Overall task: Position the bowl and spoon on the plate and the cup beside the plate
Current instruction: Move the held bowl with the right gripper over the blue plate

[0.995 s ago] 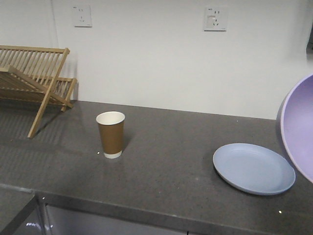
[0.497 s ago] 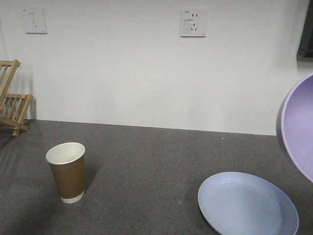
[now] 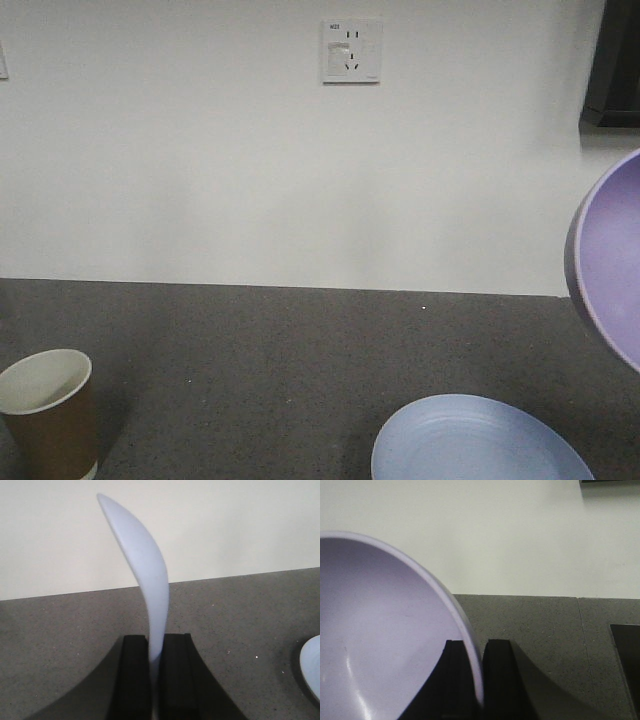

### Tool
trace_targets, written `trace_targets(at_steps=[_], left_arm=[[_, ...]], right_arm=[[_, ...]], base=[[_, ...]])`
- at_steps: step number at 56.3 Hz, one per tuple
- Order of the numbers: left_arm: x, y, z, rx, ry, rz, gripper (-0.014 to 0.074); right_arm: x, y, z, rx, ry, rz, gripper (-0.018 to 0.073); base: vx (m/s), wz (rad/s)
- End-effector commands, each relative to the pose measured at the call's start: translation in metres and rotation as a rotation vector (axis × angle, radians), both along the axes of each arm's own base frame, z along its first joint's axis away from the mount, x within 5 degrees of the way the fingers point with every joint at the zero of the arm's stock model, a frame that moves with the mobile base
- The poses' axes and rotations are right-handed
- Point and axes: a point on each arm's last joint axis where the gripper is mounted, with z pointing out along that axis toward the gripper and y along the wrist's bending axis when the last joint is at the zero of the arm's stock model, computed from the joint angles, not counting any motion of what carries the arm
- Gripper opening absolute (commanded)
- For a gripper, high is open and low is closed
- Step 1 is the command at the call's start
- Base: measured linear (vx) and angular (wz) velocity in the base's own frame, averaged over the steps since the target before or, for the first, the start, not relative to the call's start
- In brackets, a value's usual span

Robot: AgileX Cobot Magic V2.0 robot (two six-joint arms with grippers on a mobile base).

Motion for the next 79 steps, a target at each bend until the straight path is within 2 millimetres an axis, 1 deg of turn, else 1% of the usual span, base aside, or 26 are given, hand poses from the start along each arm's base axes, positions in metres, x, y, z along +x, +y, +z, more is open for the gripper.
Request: trace_targets(at_steps=[1, 33, 44, 70, 79], left_arm=[[-0.0036, 0.0003, 0.0174, -0.036, -0.115, -0.003, -0.0006], [-0.0048, 0.0006, 0.0179, -0.037, -0.118, -0.003, -0.0006], [-0.0048, 0.0006, 0.0179, -0.037, -0.118, -0.003, -0.0006], [-0.0047, 0.0006, 0.0180, -0.037, -0.119, -0.003, -0.0006], [-0.0047, 0.0006, 0.0181, -0.038, -0.120, -0.003, -0.0006]], right_arm=[[-0.0018, -0.0002, 0.0162, 0.009, -0.105, -0.022, -0.0008], [-0.0018, -0.0002, 0.0162, 0.009, -0.105, -0.022, -0.0008], [-0.0007, -0.0032, 0.0208, 0.004, -0.157, -0.055, -0.0008], [-0.0008, -0.0029, 0.0204, 0.006, -0.152, -0.052, -0.0008], [-0.0008, -0.0010, 0.0217, 0.042, -0.162, -0.038, -0.0008]], base=[[0.08, -0.10], [0.01, -0.02], [0.00, 0.00], [0.00, 0.00], [0.00, 0.00]])
